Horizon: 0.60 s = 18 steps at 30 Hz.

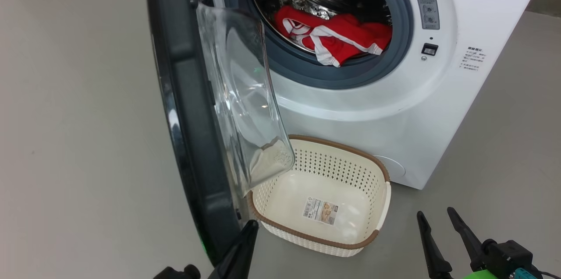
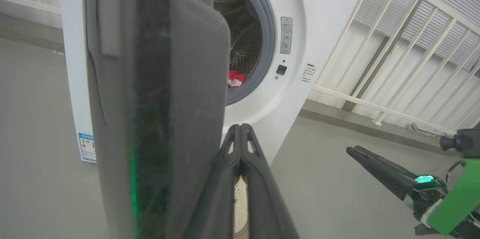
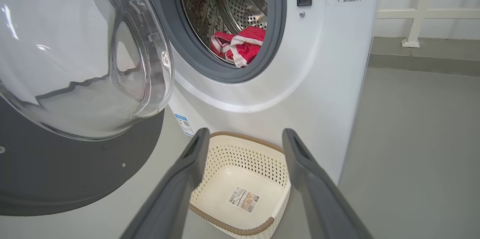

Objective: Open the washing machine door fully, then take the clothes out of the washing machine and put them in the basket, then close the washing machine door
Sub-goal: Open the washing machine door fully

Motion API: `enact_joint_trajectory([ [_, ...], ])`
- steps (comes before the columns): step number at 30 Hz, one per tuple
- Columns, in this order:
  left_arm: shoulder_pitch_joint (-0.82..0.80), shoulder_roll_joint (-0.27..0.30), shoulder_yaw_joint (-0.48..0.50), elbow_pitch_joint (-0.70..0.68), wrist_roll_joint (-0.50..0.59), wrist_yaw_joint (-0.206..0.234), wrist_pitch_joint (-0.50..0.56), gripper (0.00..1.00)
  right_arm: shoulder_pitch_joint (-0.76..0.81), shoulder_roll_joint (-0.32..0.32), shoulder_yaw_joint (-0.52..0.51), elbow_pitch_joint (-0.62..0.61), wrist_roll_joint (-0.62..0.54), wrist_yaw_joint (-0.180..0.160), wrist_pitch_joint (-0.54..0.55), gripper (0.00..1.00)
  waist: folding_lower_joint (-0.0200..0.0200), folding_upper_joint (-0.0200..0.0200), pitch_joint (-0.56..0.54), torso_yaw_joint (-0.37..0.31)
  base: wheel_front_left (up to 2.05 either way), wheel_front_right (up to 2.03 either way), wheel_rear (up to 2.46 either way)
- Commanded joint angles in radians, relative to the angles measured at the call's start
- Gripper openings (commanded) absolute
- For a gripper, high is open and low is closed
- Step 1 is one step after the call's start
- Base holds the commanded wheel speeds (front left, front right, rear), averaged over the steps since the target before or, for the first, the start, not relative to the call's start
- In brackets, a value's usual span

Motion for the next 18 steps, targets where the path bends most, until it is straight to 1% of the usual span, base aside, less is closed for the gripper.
enact_joint_trajectory([
  [1, -0.035, 0.003, 0.052, -0.008, -0.012, 0.018, -0.005, 0.0, -0.024, -0.004, 0.028, -0.026, -0.001, 0.008, -0.009, 1.0, 0.0, -0.0001, 0.001, 0.002, 0.0, 0.0, 0.0],
  [5, -0.039, 0.003, 0.084, 0.001, -0.029, 0.038, -0.005, 0.0, -0.025, -0.004, 0.028, -0.027, -0.001, 0.008, -0.009, 1.0, 0.0, -0.0001, 0.004, 0.005, 0.0, 0.0, 0.0],
  [10, -0.033, 0.003, 0.159, -0.007, -0.035, 0.07, -0.005, 0.0, -0.03, -0.003, 0.024, -0.031, -0.002, 0.008, -0.009, 1.0, 0.0, -0.0001, 0.014, 0.013, 0.0, 0.0, 0.0],
  [14, -0.028, 0.003, 0.256, -0.011, -0.021, 0.088, -0.005, 0.0, -0.035, -0.003, 0.022, -0.031, -0.002, 0.008, -0.009, 1.0, 0.0, -0.0001, 0.023, 0.02, 0.0, 0.0, 0.0],
  [18, -0.035, 0.003, 0.346, -0.005, -0.02, 0.09, -0.005, 0.0, -0.04, -0.002, 0.022, -0.033, -0.002, 0.008, -0.009, 1.0, 0.0, -0.0001, 0.032, 0.024, 0.0, 0.0, 0.0],
])
